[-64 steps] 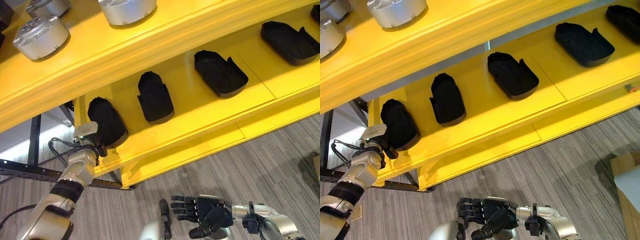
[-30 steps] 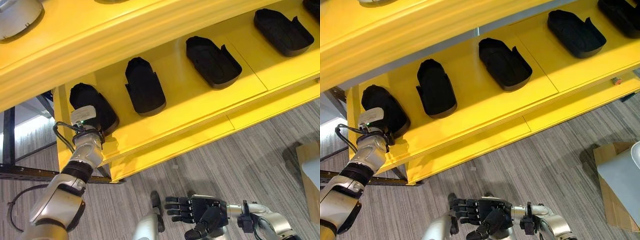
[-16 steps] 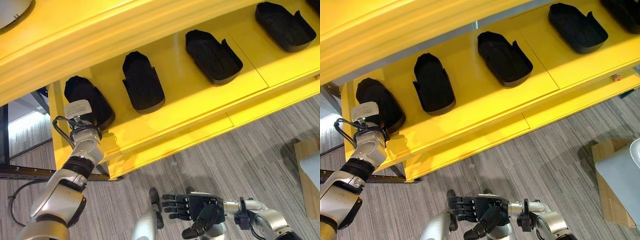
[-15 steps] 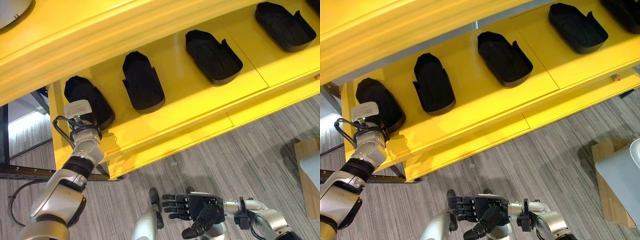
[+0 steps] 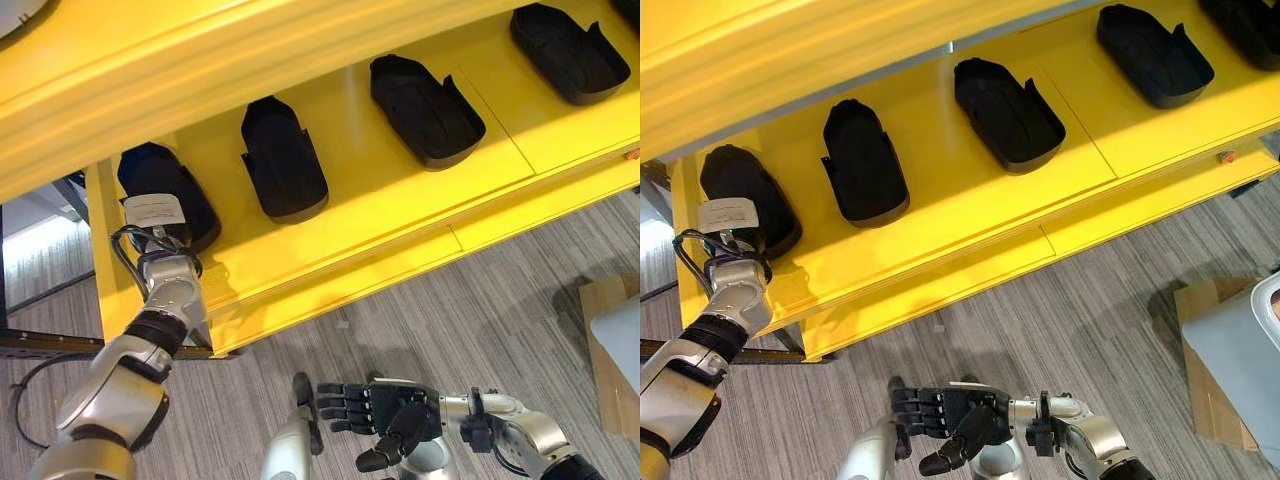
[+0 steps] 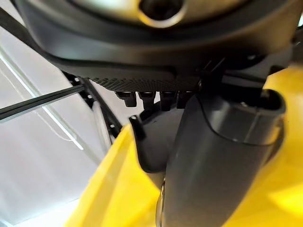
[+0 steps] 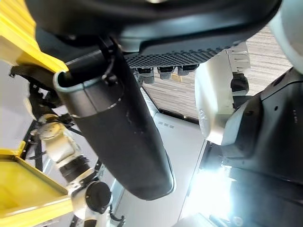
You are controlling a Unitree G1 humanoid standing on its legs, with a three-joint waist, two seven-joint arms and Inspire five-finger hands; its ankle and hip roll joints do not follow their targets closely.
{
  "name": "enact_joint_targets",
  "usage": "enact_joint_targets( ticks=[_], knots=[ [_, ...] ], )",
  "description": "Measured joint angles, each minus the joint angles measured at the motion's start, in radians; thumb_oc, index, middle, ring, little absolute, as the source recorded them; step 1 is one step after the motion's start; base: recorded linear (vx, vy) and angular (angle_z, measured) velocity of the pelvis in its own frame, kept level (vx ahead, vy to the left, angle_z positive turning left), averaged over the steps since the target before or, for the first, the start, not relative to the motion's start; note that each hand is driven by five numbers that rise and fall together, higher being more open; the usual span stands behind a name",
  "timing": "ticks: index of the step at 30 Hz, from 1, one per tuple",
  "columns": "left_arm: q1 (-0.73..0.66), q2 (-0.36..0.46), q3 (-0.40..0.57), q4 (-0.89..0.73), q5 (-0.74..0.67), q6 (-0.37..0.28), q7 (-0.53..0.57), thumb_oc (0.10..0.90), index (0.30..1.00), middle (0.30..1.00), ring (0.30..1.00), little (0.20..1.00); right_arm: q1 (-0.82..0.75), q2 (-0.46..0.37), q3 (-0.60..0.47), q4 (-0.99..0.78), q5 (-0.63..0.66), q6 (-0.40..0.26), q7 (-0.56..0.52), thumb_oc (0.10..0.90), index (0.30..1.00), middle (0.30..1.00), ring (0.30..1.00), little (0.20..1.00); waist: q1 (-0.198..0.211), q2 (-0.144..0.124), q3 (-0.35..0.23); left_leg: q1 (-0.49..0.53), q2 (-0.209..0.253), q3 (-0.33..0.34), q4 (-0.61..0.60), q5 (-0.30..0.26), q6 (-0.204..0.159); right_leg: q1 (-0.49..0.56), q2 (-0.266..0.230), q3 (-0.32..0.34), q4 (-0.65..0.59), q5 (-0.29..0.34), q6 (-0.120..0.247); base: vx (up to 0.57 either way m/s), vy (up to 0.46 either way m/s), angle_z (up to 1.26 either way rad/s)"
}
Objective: Move parts from the plastic box to the shelf.
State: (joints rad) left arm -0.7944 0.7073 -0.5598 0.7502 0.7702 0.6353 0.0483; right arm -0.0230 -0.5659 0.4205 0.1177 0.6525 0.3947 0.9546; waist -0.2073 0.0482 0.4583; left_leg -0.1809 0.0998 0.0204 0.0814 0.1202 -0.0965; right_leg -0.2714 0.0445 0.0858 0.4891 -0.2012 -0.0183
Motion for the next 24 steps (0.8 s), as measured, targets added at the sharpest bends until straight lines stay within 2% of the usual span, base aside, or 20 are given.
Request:
enact_joint_targets(
  ticks=[3,14,19,24],
  knots=[
    [0.001,0.02,0.0,0.005,0.028,0.003,-0.029,0.9,1.0,1.0,1.0,1.0,-0.004,0.001,0.006,0.0,0.001,-0.002,-0.007,0.9,1.0,1.0,1.0,1.0,0.023,-0.001,0.003,-0.001,0.0,-0.006,0.0,0.001,-0.001,0.004,-0.001,-0.009,-0.005,0.002,0.001,-0.01,-0.019,0.05],
    [0.001,0.028,0.002,0.034,0.018,0.004,-0.028,0.9,1.0,1.0,1.0,1.0,-0.022,0.002,0.033,0.0,0.029,-0.019,-0.027,0.9,1.0,1.0,1.0,1.0,0.032,-0.004,0.004,0.003,0.0,-0.018,0.0,0.0,0.0,0.019,-0.002,-0.017,-0.029,0.009,0.004,0.0,-0.004,0.03],
    [0.003,0.029,0.007,0.023,-0.059,-0.006,0.084,0.9,1.0,1.0,1.0,1.0,-0.022,0.002,0.037,0.0,0.038,-0.021,-0.029,0.9,1.0,1.0,1.0,1.0,0.046,-0.006,0.004,0.002,0.0,-0.019,0.0,0.0,0.0,0.024,-0.002,-0.017,-0.032,0.012,0.004,0.0,0.0,0.0],
    [0.014,0.054,0.011,-0.022,-0.061,-0.028,0.145,0.9,1.0,1.0,1.0,1.0,-0.024,0.005,0.037,0.0,0.038,-0.031,-0.03,0.9,1.0,1.0,1.0,1.0,0.053,-0.011,0.005,-0.001,0.0,-0.021,0.0,0.0,0.0,0.019,-0.002,-0.019,-0.035,0.013,0.004,-0.01,-0.013,0.0]
  ],
)
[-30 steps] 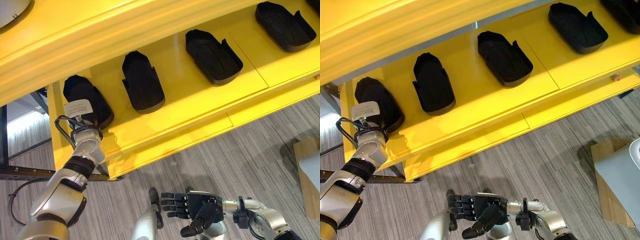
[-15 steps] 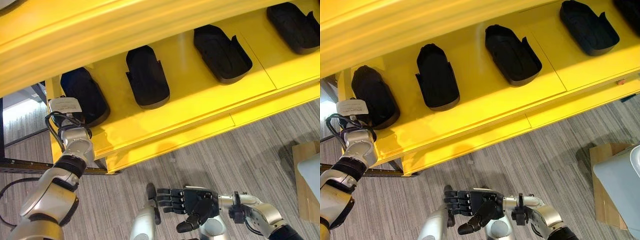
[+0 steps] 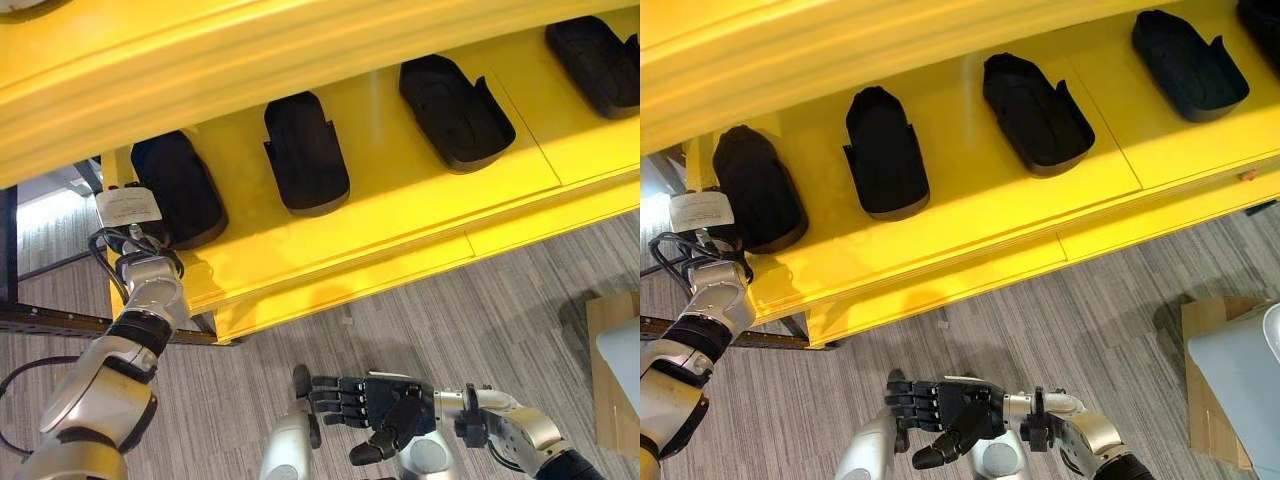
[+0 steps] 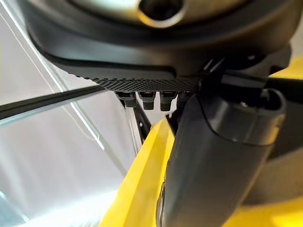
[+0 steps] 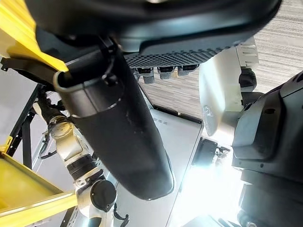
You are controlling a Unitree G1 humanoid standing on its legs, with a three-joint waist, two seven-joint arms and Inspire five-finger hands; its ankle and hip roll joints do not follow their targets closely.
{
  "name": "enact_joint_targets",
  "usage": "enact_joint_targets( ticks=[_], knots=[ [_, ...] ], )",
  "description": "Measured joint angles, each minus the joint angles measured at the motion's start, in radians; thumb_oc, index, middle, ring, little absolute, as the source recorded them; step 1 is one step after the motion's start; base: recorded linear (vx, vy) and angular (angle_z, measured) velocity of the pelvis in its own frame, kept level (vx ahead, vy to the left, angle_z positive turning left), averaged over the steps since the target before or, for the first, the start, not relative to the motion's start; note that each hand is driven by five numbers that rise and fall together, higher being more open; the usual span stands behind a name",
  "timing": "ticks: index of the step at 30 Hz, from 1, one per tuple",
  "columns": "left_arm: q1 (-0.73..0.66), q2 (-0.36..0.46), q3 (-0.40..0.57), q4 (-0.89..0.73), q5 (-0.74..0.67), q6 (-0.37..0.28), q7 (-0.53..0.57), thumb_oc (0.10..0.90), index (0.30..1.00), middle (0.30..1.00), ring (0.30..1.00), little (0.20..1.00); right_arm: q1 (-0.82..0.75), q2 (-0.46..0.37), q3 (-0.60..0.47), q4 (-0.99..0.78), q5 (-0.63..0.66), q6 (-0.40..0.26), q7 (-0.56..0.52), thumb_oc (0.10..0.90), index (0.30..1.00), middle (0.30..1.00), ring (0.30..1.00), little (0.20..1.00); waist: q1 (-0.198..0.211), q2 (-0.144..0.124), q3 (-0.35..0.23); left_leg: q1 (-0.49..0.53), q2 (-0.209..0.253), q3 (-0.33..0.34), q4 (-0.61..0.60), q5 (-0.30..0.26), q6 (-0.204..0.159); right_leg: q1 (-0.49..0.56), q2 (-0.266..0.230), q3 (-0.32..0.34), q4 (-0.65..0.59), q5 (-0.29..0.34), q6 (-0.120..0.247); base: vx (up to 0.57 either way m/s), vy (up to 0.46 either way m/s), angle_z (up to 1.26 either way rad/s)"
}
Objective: Move parts from the plastic box to the shelf.
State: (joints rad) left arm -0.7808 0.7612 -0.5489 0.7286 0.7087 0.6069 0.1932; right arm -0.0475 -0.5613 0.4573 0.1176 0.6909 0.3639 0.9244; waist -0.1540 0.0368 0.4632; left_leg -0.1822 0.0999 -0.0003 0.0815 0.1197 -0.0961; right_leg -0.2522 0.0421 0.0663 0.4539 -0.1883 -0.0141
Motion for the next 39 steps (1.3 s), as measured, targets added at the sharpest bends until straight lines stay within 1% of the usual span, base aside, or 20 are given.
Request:
enact_joint_targets(
  ticks=[2,5,9,11,12,13,14,15,17,18,20,21,24,26,28,32,35,37,38,39],
  knots=[
    [0.011,0.015,0.003,-0.033,-0.01,-0.004,0.02,0.9,1.0,1.0,1.0,1.0,-0.001,0.0,0.0,0.0,0.006,-0.003,-0.003,0.9,1.0,1.0,1.0,1.0,0.0,-0.003,0.002,-0.001,0.0,-0.001,0.0,0.0,0.0,-0.001,0.0,-0.001,0.0,0.0,0.0,-0.01,-0.037,0.01],
    [0.012,0.018,0.007,-0.075,-0.119,-0.005,0.087,0.9,1.0,1.0,1.0,1.0,0.0,0.002,0.0,0.0,0.02,-0.008,-0.008,0.9,1.0,1.0,1.0,1.0,0.008,-0.007,0.003,-0.005,0.0,-0.003,0.0,0.0,0.0,0.001,0.0,-0.003,-0.001,0.001,-0.001,0.0,-0.029,0.01],
    [0.022,0.017,0.053,-0.109,-0.283,-0.024,0.197,0.9,1.0,1.0,1.0,1.0,0.001,0.005,-0.001,0.0,0.02,-0.011,-0.008,0.9,1.0,1.0,1.0,1.0,0.018,-0.013,0.006,-0.006,0.001,-0.006,0.0,0.001,0.0,0.003,0.0,-0.005,-0.002,0.001,-0.001,0.0,0.0,0.0],
    [0.047,0.017,0.125,-0.111,-0.374,-0.035,0.26,0.9,1.0,1.0,1.0,1.0,0.001,0.005,-0.001,0.0,0.021,-0.013,-0.008,0.9,1.0,1.0,1.0,1.0,0.017,-0.014,0.006,-0.006,0.001,-0.006,0.0,0.001,0.0,0.004,0.0,-0.005,-0.004,0.001,-0.001,0.0,-0.017,0.01],
    [0.058,0.017,0.156,-0.11,-0.393,-0.027,0.276,0.9,1.0,1.0,1.0,1.0,0.002,0.005,-0.001,0.0,0.021,-0.015,-0.009,0.9,1.0,1.0,1.0,1.0,0.018,-0.014,0.006,-0.006,0.001,-0.006,0.0,0.001,0.0,0.005,0.0,-0.006,-0.006,0.001,-0.001,0.0,-0.04,0.05],
    [0.087,0.017,0.195,-0.124,-0.421,-0.016,0.321,0.9,1.0,1.0,1.0,1.0,0.006,0.007,-0.001,0.0,0.021,-0.015,-0.009,0.9,1.0,1.0,1.0,1.0,0.019,-0.014,0.006,-0.005,0.001,-0.011,0.001,0.001,0.0,0.011,0.0,-0.012,-0.009,0.001,-0.001,0.01,-0.042,0.1],
    [0.116,0.017,0.215,-0.144,-0.433,-0.011,0.352,0.9,1.0,1.0,1.0,1.0,0.008,0.009,-0.002,-0.001,0.021,-0.017,-0.009,0.9,1.0,1.0,1.0,1.0,0.02,-0.014,0.006,-0.004,0.001,-0.016,0.002,0.001,0.0,0.017,0.0,-0.016,-0.014,0.002,-0.001,0.0,-0.03,0.16],
    [0.138,0.017,0.237,-0.156,-0.481,-0.016,0.409,0.9,1.0,1.0,1.0,1.0,0.008,0.009,-0.001,-0.006,0.021,-0.018,-0.01,0.9,1.0,1.0,1.0,1.0,0.023,-0.015,0.005,-0.003,0.002,-0.024,0.003,0.001,0.0,0.022,0.0,-0.024,-0.019,0.002,-0.002,0.0,-0.03,0.16],
    [0.144,0.017,0.253,-0.149,-0.558,-0.015,0.478,0.9,1.0,1.0,1.0,1.0,0.014,0.009,0.0,-0.007,0.022,-0.018,-0.012,0.9,1.0,1.0,1.0,1.0,0.033,-0.015,0.005,-0.003,0.003,-0.03,0.003,0.001,-0.001,0.022,0.001,-0.028,-0.023,0.003,-0.003,-0.02,-0.031,0.09],
    [0.147,0.016,0.271,-0.142,-0.601,-0.03,0.519,0.9,1.0,1.0,1.0,1.0,0.012,0.009,0.001,-0.007,0.025,-0.021,-0.018,0.9,1.0,1.0,1.0,1.0,0.048,-0.015,0.005,-0.004,0.003,-0.03,0.003,0.0,0.0,0.021,0.001,-0.029,-0.023,0.003,-0.004,-0.03,-0.035,0.01],
    [0.159,0.014,0.315,-0.148,-0.68,-0.068,0.575,0.9,1.0,1.0,1.0,1.0,0.009,0.009,0.003,-0.008,0.04,-0.029,-0.029,0.9,1.0,1.0,1.0,1.0,0.053,-0.015,0.005,-0.006,0.003,-0.031,0.002,0.0,0.0,0.02,0.0,-0.03,-0.024,0.003,-0.004,-0.03,-0.04,0.02],
    [0.169,0.014,0.319,-0.156,-0.703,-0.094,0.594,0.9,1.0,1.0,1.0,1.0,0.008,0.011,0.004,-0.008,0.049,-0.035,-0.036,0.9,1.0,1.0,1.0,1.0,0.057,-0.016,0.005,-0.007,0.002,-0.032,0.002,0.0,0.0,0.021,0.0,-0.031,-0.026,0.004,-0.004,-0.02,-0.056,0.02],
    [0.207,-0.003,0.35,-0.202,-0.706,-0.147,0.615,0.9,1.0,1.0,1.0,1.0,0.012,0.013,0.004,-0.032,0.058,-0.04,-0.06,0.9,1.0,1.0,1.0,1.0,0.065,-0.019,0.005,-0.008,0.002,-0.034,0.002,0.001,-0.001,0.027,0.0,-0.034,-0.03,0.006,-0.004,0.0,-0.055,0.03],
    [0.246,-0.014,0.37,-0.323,-0.701,-0.171,0.625,0.9,1.0,1.0,1.0,1.0,0.03,0.02,0.004,-0.044,0.064,-0.051,-0.061,0.9,1.0,1.0,1.0,1.0,0.074,-0.029,0.003,-0.007,0.003,-0.047,0.002,0.002,-0.002,0.035,-0.001,-0.045,-0.036,0.006,-0.005,0.01,-0.034,0.13],
    [0.272,-0.029,0.397,-0.429,-0.684,-0.176,0.625,0.9,1.0,1.0,1.0,1.0,0.04,0.032,0.0,-0.044,0.065,-0.059,-0.064,0.9,1.0,1.0,1.0,1.0,0.083,-0.038,-0.001,-0.006,0.003,-0.055,0.002,0.001,-0.002,0.043,-0.004,-0.051,-0.042,0.006,-0.005,0.0,-0.023,0.13],
    [0.285,-0.031,0.398,-0.443,-0.643,-0.189,0.62,0.9,1.0,1.0,1.0,1.0,0.039,0.048,0.003,-0.043,0.07,-0.078,-0.075,0.9,1.0,1.0,1.0,1.0,0.086,-0.04,-0.002,0.004,0.001,-0.054,0.002,-0.002,0.0,0.055,-0.004,-0.052,-0.054,0.009,-0.005,0.0,-0.006,0.01],
    [0.297,-0.036,0.397,-0.449,-0.582,-0.22,0.571,0.9,1.0,1.0,1.0,1.0,0.047,0.047,0.005,-0.043,0.07,-0.081,-0.075,0.9,1.0,1.0,1.0,1.0,0.103,-0.048,-0.007,0.004,0.001,-0.055,0.002,-0.004,0.003,0.055,-0.006,-0.052,-0.054,0.009,-0.005,0.0,-0.01,0.0],
    [0.299,-0.036,0.399,-0.46,-0.576,-0.248,0.525,0.9,1.0,1.0,1.0,1.0,0.049,0.047,0.011,-0.043,0.07,-0.084,-0.076,0.9,1.0,1.0,1.0,1.0,0.107,-0.055,-0.012,0.009,0.002,-0.059,0.0,-0.001,0.0,0.067,-0.007,-0.057,-0.059,0.009,-0.005,0.02,-0.034,0.07],
    [0.323,-0.039,0.401,-0.518,-0.575,-0.281,0.468,0.9,1.0,1.0,1.0,1.0,0.05,0.047,0.013,-0.04,0.07,-0.094,-0.076,0.9,1.0,1.0,1.0,1.0,0.11,-0.061,-0.022,0.012,0.001,-0.063,-0.002,-0.001,0.0,0.072,-0.008,-0.061,-0.068,0.01,-0.005,0.03,-0.022,0.11],
    [0.364,-0.081,0.406,-0.618,-0.566,-0.299,0.425,0.9,1.0,1.0,1.0,1.0,0.052,0.052,0.009,-0.038,0.07,-0.101,-0.076,0.9,1.0,1.0,1.0,1.0,0.116,-0.065,-0.029,0.018,-0.002,-0.064,-0.002,-0.002,0.0,0.086,-0.012,-0.062,-0.072,0.01,-0.005,0.03,-0.013,0.07]
  ],
)
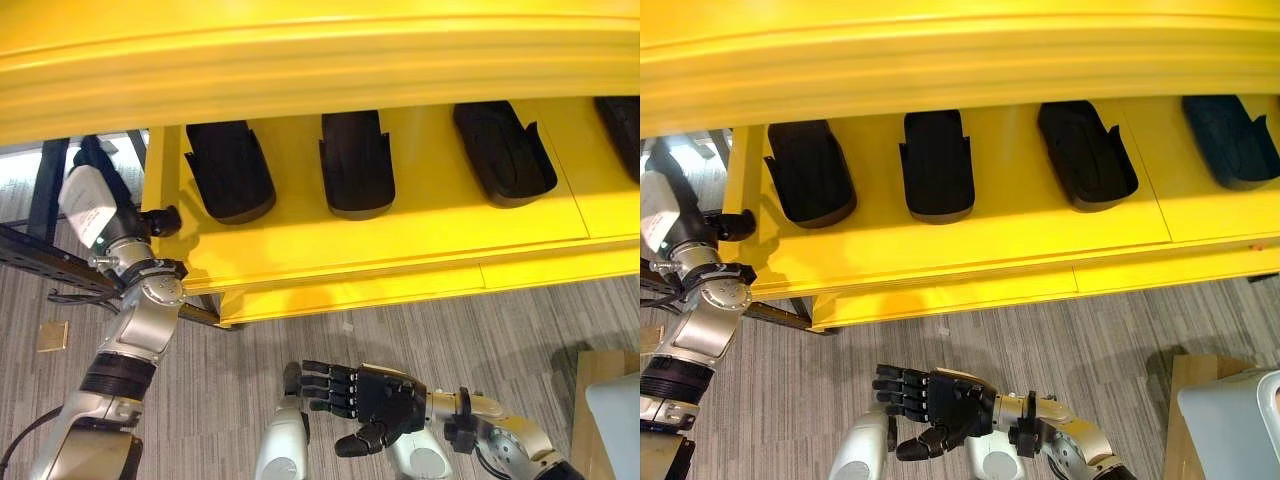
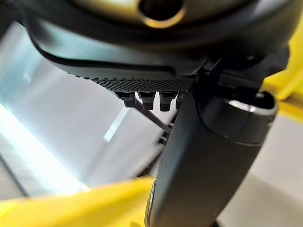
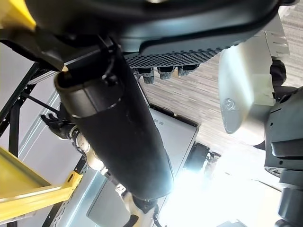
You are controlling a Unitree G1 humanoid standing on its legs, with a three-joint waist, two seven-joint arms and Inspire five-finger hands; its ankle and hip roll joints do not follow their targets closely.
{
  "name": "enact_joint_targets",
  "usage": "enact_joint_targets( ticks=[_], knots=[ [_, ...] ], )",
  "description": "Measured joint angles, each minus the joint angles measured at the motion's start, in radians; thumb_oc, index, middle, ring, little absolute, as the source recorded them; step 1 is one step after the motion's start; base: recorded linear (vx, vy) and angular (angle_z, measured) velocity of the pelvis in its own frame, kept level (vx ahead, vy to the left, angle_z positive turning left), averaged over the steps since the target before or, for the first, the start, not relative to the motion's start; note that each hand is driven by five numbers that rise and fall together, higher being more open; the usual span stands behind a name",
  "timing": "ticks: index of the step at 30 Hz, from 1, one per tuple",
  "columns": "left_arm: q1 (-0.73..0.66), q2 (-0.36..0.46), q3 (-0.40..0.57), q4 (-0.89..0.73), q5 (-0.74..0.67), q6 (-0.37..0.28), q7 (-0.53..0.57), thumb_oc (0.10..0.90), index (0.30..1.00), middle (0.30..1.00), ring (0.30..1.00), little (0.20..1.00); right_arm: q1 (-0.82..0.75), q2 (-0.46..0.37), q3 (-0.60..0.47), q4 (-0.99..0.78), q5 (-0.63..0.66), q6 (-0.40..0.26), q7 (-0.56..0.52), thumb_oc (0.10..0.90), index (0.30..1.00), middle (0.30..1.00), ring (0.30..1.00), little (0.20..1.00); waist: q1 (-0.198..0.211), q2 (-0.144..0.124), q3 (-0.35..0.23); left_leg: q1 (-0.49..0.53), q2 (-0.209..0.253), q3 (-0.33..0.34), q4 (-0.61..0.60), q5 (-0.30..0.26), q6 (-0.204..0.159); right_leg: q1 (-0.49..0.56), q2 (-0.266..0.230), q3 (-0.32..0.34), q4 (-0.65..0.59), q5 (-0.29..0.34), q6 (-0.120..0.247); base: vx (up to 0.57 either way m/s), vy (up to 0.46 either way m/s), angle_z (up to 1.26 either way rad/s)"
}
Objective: Move parts from the plastic box to the shelf.
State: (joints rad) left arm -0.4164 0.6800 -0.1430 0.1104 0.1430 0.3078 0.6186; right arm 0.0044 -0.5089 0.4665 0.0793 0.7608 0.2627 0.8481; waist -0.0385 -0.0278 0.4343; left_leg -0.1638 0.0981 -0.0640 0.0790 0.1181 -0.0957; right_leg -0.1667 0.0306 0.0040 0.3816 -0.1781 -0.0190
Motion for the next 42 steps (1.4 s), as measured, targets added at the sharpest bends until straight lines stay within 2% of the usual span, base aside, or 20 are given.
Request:
enact_joint_targets(
  ticks=[2,4,8,10,11,14,17,18,19,22,24,26,27,31,34,38,42],
  knots=[
    [0.024,-0.032,-0.018,-0.033,0.0,-0.034,-0.033,0.9,1.0,1.0,1.0,1.0,0.002,0.008,0.005,0.006,0.0,-0.002,0.0,0.9,1.0,1.0,1.0,1.0,0.0,0.0,-0.01,0.008,-0.002,0.001,-0.001,-0.008,0.009,0.006,-0.002,0.001,-0.006,0.0,0.002,0.02,0.009,-0.01],
    [0.021,-0.041,-0.021,-0.005,-0.027,-0.038,-0.075,0.9,1.0,1.0,1.0,1.0,-0.006,0.022,0.013,0.007,0.0,-0.007,0.0,0.9,1.0,1.0,1.0,1.0,-0.012,0.001,-0.024,0.009,-0.002,0.004,-0.001,-0.011,0.011,0.005,-0.002,0.003,-0.007,0.0,0.002,0.04,0.025,-0.04],
    [-0.035,-0.155,-0.021,0.142,-0.251,-0.023,-0.097,0.9,1.0,1.0,1.0,1.0,-0.002,0.021,0.036,0.011,-0.002,0.001,-0.001,0.9,1.0,1.0,1.0,1.0,-0.019,0.019,-0.049,0.01,-0.003,0.008,-0.001,-0.009,0.011,0.004,-0.003,0.007,-0.005,0.001,0.003,0.0,0.023,-0.02],
    [-0.048,-0.18,-0.027,0.214,-0.325,-0.023,-0.106,0.9,1.0,1.0,1.0,1.0,-0.005,0.024,0.044,0.01,-0.001,0.004,-0.001,0.9,1.0,1.0,1.0,1.0,-0.035,0.018,-0.054,0.01,-0.002,0.009,-0.001,-0.01,0.011,0.003,-0.002,0.008,-0.005,0.001,0.003,0.0,0.038,-0.04],
    [-0.079,-0.216,-0.029,0.311,-0.402,-0.025,-0.09,0.9,1.0,1.0,1.0,1.0,-0.007,0.022,0.043,0.01,-0.001,0.007,-0.001,0.9,1.0,1.0,1.0,1.0,-0.051,0.018,-0.056,0.01,-0.001,0.015,-0.001,-0.01,0.012,-0.003,-0.002,0.013,0.002,0.001,0.003,-0.01,0.055,-0.07],
    [-0.162,-0.226,-0.039,0.416,-0.453,-0.037,-0.026,0.9,1.0,1.0,1.0,1.0,-0.009,0.004,0.058,0.01,-0.002,0.028,-0.001,0.9,1.0,1.0,1.0,1.0,-0.077,0.021,-0.06,0.012,0.003,0.023,-0.001,-0.009,0.011,-0.007,0.002,0.019,0.007,0.002,0.003,-0.01,0.033,-0.1],
    [-0.22,-0.224,-0.053,0.505,-0.45,-0.046,0.012,0.9,1.0,1.0,1.0,1.0,-0.003,-0.018,0.078,0.01,-0.002,0.034,-0.001,0.9,1.0,1.0,1.0,1.0,-0.102,0.021,-0.06,0.006,0.006,0.036,-0.001,-0.007,0.01,-0.027,0.007,0.032,0.022,0.003,0.002,-0.04,0.005,-0.16],
    [-0.262,-0.219,-0.083,0.554,-0.441,-0.046,0.012,0.9,1.0,1.0,1.0,1.0,-0.003,-0.033,0.09,0.01,-0.002,0.036,-0.001,0.9,1.0,1.0,1.0,1.0,-0.108,0.021,-0.06,0.001,0.008,0.041,-0.001,-0.005,0.009,-0.037,0.009,0.037,0.026,0.004,0.002,-0.09,-0.032,-0.09],
    [-0.274,-0.2,-0.148,0.557,-0.346,-0.047,0.001,0.9,1.0,1.0,1.0,1.0,-0.003,-0.045,0.104,0.01,-0.002,0.034,-0.001,0.9,1.0,1.0,1.0,1.0,-0.119,0.02,-0.06,-0.011,0.009,0.041,-0.001,-0.003,0.009,-0.05,0.013,0.037,0.028,0.006,0.002,-0.08,-0.034,-0.08],
    [-0.277,-0.174,-0.217,0.475,-0.15,-0.043,-0.041,0.9,1.0,1.0,1.0,1.0,-0.002,-0.047,0.107,0.01,-0.002,0.025,0.0,0.9,1.0,1.0,1.0,1.0,-0.122,0.007,-0.052,-0.03,0.011,0.044,-0.001,0.006,-0.001,-0.072,0.017,0.039,0.034,0.008,0.003,-0.03,-0.048,-0.03],
    [-0.268,-0.144,-0.256,0.394,-0.086,-0.005,-0.043,0.9,1.0,1.0,1.0,1.0,-0.004,-0.044,0.107,0.014,-0.002,0.011,0.002,0.9,1.0,1.0,1.0,1.0,-0.119,-0.006,-0.041,-0.031,0.012,0.043,-0.001,0.004,0.002,-0.07,0.016,0.039,0.035,0.005,0.007,-0.01,-0.018,0.0],
    [-0.267,-0.142,-0.258,0.357,-0.037,-0.001,-0.043,0.9,1.0,1.0,1.0,1.0,-0.005,-0.042,0.107,0.014,-0.002,0.001,0.002,0.9,1.0,1.0,1.0,1.0,-0.113,-0.013,-0.035,-0.032,0.011,0.043,-0.001,0.003,0.003,-0.07,0.016,0.039,0.035,0.005,0.007,0.0,0.0,0.0],
    [-0.265,-0.144,-0.257,0.338,-0.024,0.021,-0.04,0.9,1.0,1.0,1.0,1.0,-0.004,-0.035,0.107,0.016,-0.002,-0.011,0.002,0.9,1.0,1.0,1.0,1.0,-0.11,-0.013,-0.033,-0.032,0.01,0.043,-0.001,0.003,0.003,-0.069,0.016,0.039,0.034,0.005,0.006,0.0,0.0,0.0],
    [-0.242,-0.145,-0.243,0.321,-0.033,0.066,0.023,0.9,1.0,1.0,1.0,1.0,-0.006,-0.008,0.104,0.017,-0.001,-0.019,0.002,0.9,1.0,1.0,1.0,1.0,-0.101,-0.01,-0.024,-0.032,0.007,0.04,-0.001,0.004,0.0,-0.066,0.014,0.038,0.033,0.006,0.005,0.0,-0.004,0.01],
    [-0.216,-0.147,-0.172,0.325,-0.183,0.07,0.145,0.9,1.0,1.0,1.0,1.0,-0.006,-0.005,0.105,0.016,0.0,-0.02,0.002,0.9,1.0,1.0,1.0,1.0,-0.097,-0.003,-0.019,-0.03,0.006,0.033,-0.001,0.004,0.001,-0.058,0.012,0.031,0.027,0.005,0.005,0.01,-0.014,0.06],
    [-0.121,-0.165,-0.005,0.323,-0.295,0.029,0.324,0.9,1.0,1.0,1.0,1.0,-0.006,-0.004,0.108,0.01,0.002,-0.019,-0.007,0.9,1.0,1.0,1.0,1.0,-0.088,0.004,-0.016,-0.026,0.007,0.03,-0.001,0.004,0.002,-0.05,0.011,0.027,0.022,0.005,0.005,0.0,-0.003,0.02],
    [-0.047,-0.185,0.071,0.278,-0.292,-0.006,0.419,0.9,1.0,1.0,1.0,1.0,0.001,-0.011,0.108,0.006,0.007,-0.017,-0.031,0.9,1.0,1.0,1.0,1.0,-0.048,0.015,-0.009,-0.026,0.006,0.024,-0.001,0.0,0.008,-0.052,0.006,0.02,0.021,0.004,0.004,0.01,-0.003,0.05]
  ],
)
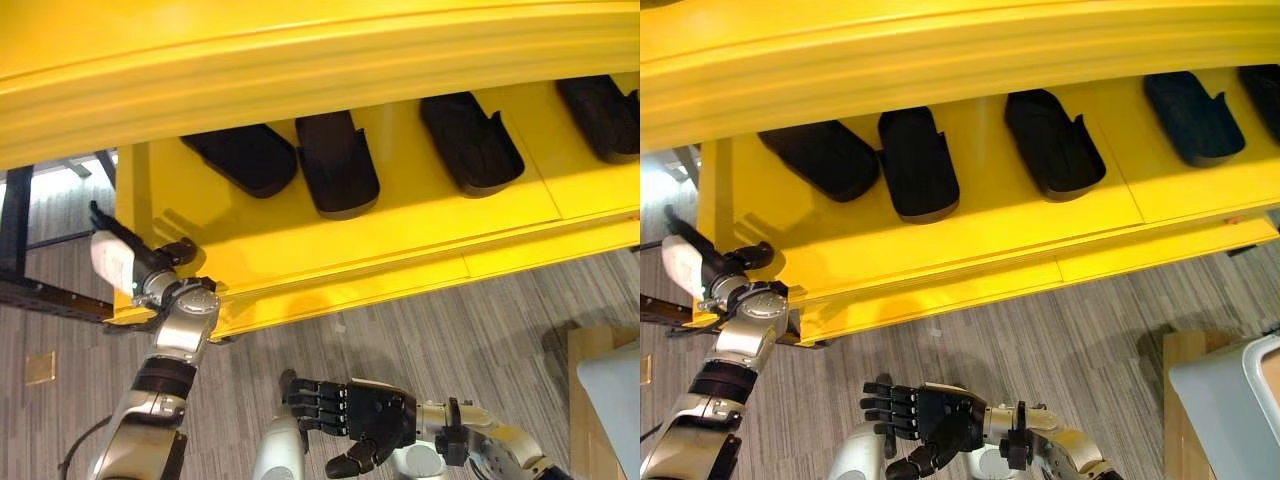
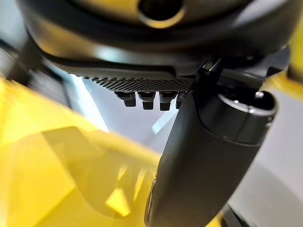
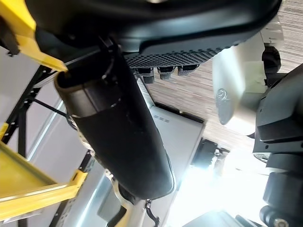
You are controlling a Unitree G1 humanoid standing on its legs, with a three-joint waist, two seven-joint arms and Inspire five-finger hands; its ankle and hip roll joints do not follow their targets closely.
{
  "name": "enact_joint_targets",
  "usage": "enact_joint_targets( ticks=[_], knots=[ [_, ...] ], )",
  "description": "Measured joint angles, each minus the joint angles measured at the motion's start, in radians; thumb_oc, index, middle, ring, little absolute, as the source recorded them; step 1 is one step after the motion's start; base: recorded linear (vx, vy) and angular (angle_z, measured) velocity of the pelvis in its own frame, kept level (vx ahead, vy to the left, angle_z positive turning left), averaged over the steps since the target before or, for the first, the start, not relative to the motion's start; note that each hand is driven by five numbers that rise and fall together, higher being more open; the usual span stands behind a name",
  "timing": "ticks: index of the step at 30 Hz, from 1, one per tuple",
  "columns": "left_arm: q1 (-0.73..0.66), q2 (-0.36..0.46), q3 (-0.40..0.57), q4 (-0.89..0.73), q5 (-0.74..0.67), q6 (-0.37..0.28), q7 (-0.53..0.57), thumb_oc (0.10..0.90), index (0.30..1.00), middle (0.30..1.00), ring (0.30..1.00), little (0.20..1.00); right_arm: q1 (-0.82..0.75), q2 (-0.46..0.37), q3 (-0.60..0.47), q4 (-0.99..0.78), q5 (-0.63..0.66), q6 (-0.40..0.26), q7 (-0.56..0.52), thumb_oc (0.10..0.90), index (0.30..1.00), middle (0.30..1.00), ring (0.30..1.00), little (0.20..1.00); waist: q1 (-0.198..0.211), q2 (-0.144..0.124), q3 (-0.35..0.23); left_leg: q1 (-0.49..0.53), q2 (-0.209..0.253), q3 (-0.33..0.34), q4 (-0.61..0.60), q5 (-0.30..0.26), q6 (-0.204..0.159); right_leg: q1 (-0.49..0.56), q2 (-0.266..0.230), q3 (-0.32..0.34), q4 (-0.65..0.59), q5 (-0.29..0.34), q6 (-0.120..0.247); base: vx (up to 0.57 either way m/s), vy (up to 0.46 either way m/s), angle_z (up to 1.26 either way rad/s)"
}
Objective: Move parts from the plastic box to the shelf.
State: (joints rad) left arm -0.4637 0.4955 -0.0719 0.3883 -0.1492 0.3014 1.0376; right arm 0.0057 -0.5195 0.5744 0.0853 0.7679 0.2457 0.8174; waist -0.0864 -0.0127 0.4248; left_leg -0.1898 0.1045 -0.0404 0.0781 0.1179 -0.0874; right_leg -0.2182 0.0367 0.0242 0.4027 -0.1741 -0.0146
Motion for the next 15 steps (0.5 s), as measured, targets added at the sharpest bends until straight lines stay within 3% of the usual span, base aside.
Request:
enact_joint_targets(
  ticks=[4,6,7,11,15],
  knots=[
    [0.005,0.021,0.003,-0.067,0.104,-0.027,-0.006,0.9,1.0,1.0,1.0,1.0,0.001,-0.001,-0.003,-0.001,0.001,-0.001,-0.009,0.9,1.0,1.0,1.0,1.0,0.02,-0.001,0.0,-0.001,-0.002,-0.009,0.0,-0.002,-0.002,0.002,-0.003,-0.008,0.001,-0.004,-0.004,0.03,-0.015,0.08],
    [-0.013,0.083,-0.021,-0.17,0.277,-0.036,-0.101,0.9,1.0,1.0,1.0,1.0,0.022,-0.007,-0.021,-0.001,0.009,-0.003,-0.007,0.9,1.0,1.0,1.0,1.0,0.019,-0.002,0.001,0.0,-0.003,-0.008,-0.002,-0.002,-0.002,0.003,-0.003,-0.008,0.002,-0.007,0.002,0.05,-0.026,-0.01],
    [-0.02,0.09,-0.026,-0.173,0.295,-0.043,-0.108,0.9,1.0,1.0,1.0,1.0,0.025,-0.007,-0.022,-0.001,0.009,-0.003,-0.007,0.9,1.0,1.0,1.0,1.0,0.018,-0.002,0.001,0.0,-0.003,-0.008,-0.002,-0.001,-0.001,0.003,-0.003,-0.008,0.002,-0.007,0.001,0.04,-0.026,0.01],
    [-0.179,0.165,-0.14,-0.186,0.52,-0.069,-0.24,0.9,1.0,1.0,1.0,1.0,0.034,-0.015,-0.026,0.005,0.009,-0.01,0.021,0.9,1.0,1.0,1.0,1.0,-0.002,-0.005,0.0,0.003,-0.002,-0.012,-0.001,0.002,0.001,0.015,-0.002,-0.011,-0.004,-0.001,-0.004,0.01,-0.006,0.01],
    [-0.275,0.196,-0.272,-0.193,0.638,-0.089,-0.28,0.9,1.0,1.0,1.0,1.0,0.023,-0.013,-0.009,0.008,0.014,-0.024,0.041,0.9,1.0,1.0,1.0,1.0,-0.028,-0.006,-0.001,0.004,-0.002,-0.007,0.0,0.006,-0.005,0.017,-0.001,-0.005,-0.01,0.001,0.0,0.0,0.006,-0.04]
  ],
)
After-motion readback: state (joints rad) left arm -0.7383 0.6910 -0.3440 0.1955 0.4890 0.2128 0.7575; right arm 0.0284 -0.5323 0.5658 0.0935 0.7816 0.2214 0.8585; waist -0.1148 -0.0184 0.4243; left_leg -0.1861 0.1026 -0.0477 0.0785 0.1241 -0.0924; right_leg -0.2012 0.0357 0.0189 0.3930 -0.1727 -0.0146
